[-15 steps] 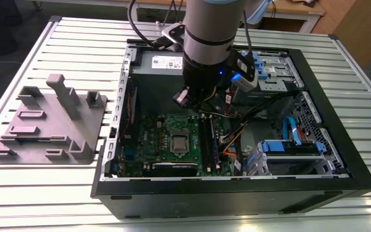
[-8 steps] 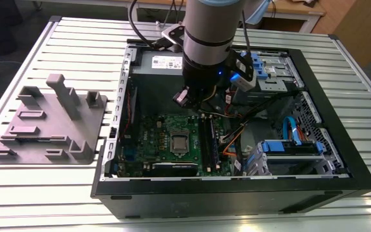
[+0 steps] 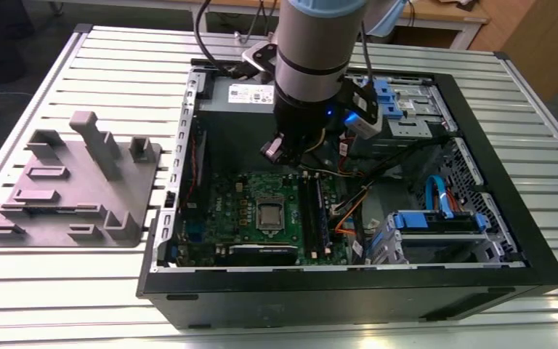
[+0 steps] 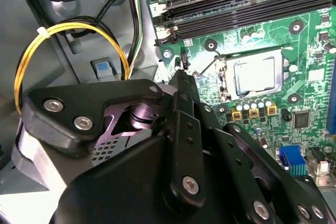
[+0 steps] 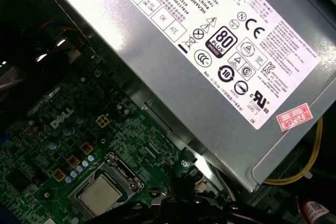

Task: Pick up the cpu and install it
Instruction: 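Install the first cpu locking lever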

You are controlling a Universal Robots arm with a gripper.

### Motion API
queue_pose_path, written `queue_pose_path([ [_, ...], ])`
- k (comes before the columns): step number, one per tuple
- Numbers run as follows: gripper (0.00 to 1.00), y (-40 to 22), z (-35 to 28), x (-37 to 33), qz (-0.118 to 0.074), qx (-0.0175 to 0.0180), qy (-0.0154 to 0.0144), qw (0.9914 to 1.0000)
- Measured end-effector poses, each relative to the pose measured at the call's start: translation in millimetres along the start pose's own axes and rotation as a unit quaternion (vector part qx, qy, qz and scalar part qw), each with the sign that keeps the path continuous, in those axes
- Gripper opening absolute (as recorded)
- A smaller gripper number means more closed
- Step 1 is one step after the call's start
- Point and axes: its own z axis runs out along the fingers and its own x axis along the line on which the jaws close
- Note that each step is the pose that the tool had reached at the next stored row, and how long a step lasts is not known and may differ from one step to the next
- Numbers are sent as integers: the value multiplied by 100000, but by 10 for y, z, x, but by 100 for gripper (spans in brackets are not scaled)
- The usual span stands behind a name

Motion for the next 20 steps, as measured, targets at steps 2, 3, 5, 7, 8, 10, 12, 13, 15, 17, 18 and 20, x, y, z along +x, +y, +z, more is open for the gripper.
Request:
queue_pose_path([
  [2,10,2,16,-2,-271,-47,3,100000],
  [3,10,3,23,-2,-405,-69,2,99999],
  [5,10,7,34,3,-580,-89,16,99998],
  [7,10,13,39,11,-709,-97,34,99997],
  [8,10,17,39,15,-746,-102,37,99997],
  [10,10,20,40,26,-819,-114,31,99997],
  [12,10,13,38,40,-867,-118,36,99996],
  [13,10,7,37,48,-881,-117,44,99996],
  [15,10,-10,34,66,-901,-91,67,99996],
  [17,10,-34,29,90,-910,-28,138,99996],
  [18,10,-46,28,102,-912,-9,157,99996],
  [20,10,-71,25,128,-912,30,197,99996],
])
